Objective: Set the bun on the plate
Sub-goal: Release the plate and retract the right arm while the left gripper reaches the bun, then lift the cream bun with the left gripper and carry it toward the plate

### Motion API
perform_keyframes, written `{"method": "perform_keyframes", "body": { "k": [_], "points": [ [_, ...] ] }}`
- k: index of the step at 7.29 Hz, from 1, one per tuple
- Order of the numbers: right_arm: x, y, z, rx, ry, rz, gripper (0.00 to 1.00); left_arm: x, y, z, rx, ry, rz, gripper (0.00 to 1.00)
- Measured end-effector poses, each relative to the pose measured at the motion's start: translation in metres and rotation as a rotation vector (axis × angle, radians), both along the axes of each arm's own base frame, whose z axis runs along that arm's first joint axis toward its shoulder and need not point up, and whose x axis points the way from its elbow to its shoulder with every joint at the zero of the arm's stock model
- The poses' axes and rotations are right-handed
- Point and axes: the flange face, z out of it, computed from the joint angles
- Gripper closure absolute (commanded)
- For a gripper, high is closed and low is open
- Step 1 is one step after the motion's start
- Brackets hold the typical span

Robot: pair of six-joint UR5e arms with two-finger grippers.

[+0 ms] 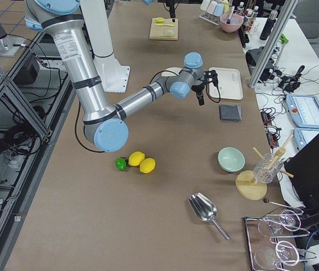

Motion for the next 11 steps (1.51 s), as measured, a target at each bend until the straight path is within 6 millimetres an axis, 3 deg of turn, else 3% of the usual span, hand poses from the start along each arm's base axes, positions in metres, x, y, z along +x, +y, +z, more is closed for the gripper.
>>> {"method": "perform_keyframes", "body": {
  "k": [3, 6, 7, 9, 11],
  "points": [
    [0.026, -0.005, 0.021, -0.010, 0.018, 0.015, 0.00, 0.053, 0.014, 0.005, -0.001, -0.022, 0.060, 0.02],
    [0.051, -0.005, 0.024, -0.061, -0.038, -0.029, 0.00, 0.065, 0.016, 0.023, -0.011, -0.052, 0.080, 0.04],
    [0.056, -0.003, 0.023, -0.085, -0.071, -0.066, 0.00, 0.065, 0.014, 0.028, -0.011, -0.062, 0.075, 0.33],
    [0.066, -0.003, 0.028, -0.107, -0.090, -0.082, 0.00, 0.067, 0.013, 0.031, -0.011, -0.069, 0.072, 0.53],
    [0.074, -0.005, 0.033, -0.112, -0.088, -0.074, 0.00, 0.067, 0.012, 0.030, -0.010, -0.069, 0.072, 0.67]
  ]
}}
